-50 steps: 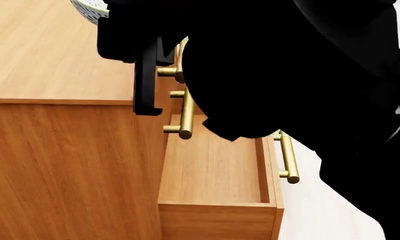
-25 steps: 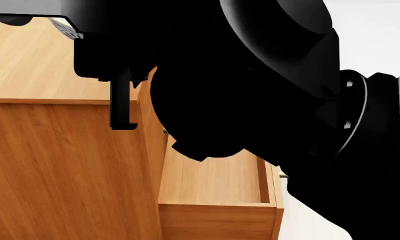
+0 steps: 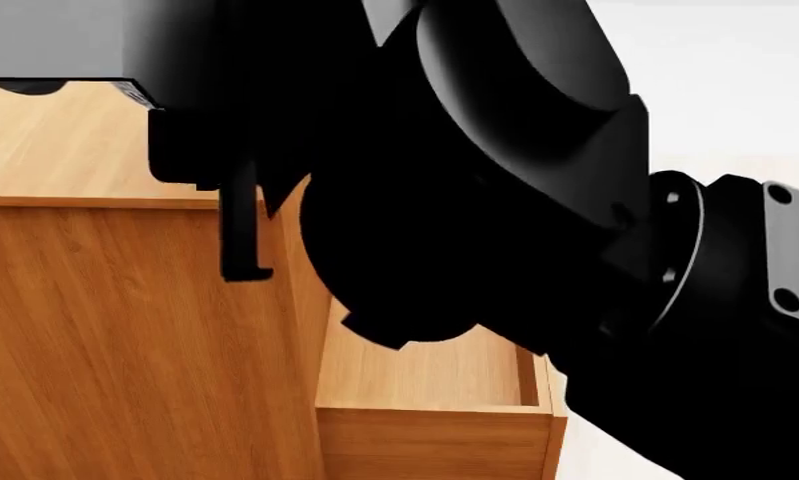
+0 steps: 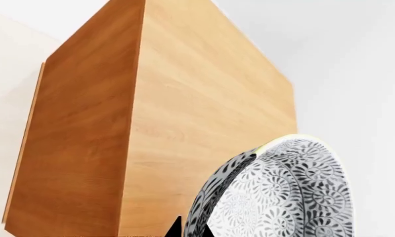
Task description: Put the bowl on top of the cabinet.
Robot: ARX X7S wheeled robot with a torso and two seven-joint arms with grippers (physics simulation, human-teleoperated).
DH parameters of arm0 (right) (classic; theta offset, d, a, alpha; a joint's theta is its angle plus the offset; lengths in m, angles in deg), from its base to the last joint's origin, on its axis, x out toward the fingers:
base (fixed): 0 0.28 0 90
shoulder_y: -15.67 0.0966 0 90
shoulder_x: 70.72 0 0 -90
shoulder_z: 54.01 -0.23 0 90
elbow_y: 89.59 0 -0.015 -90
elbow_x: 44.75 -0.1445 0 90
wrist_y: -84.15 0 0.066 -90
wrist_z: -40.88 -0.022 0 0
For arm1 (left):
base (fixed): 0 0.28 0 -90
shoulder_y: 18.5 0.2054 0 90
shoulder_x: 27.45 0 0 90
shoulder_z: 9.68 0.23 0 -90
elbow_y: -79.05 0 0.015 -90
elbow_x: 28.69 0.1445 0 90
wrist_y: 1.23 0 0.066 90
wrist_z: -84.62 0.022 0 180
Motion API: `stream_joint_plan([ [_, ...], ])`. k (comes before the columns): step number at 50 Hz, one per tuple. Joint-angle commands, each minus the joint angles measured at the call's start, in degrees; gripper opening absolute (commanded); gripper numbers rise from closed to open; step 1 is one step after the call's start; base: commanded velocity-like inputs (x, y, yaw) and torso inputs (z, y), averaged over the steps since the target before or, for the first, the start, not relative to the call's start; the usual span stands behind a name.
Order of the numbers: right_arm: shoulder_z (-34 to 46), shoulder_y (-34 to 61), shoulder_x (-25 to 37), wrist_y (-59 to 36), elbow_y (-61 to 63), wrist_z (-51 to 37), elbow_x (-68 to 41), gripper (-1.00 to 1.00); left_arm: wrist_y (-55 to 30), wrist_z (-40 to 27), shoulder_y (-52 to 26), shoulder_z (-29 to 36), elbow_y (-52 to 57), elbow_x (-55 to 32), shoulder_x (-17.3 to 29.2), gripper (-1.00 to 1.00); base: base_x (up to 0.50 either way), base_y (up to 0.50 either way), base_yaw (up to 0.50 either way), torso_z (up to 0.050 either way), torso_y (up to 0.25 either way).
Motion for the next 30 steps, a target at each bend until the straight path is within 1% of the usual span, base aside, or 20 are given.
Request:
stream_joint_plan([
  [1,0.65,-0.11,0.46,0.42,0.5,-0.35,0.83,-1.0,0.11,-0.06,0.08,0.03,-0.01,-0.11,0.05,1.0,0.0,0.0,0.0,0.0,0.0],
  [30,1.87,-1.06,0.77,-0.51,1.44,-0.75,0.45,-1.0,0.3,-0.31,0.3,0.1,0.0,-0.32,0.16,1.0,0.0,0.0,0.0,0.001,0.0],
])
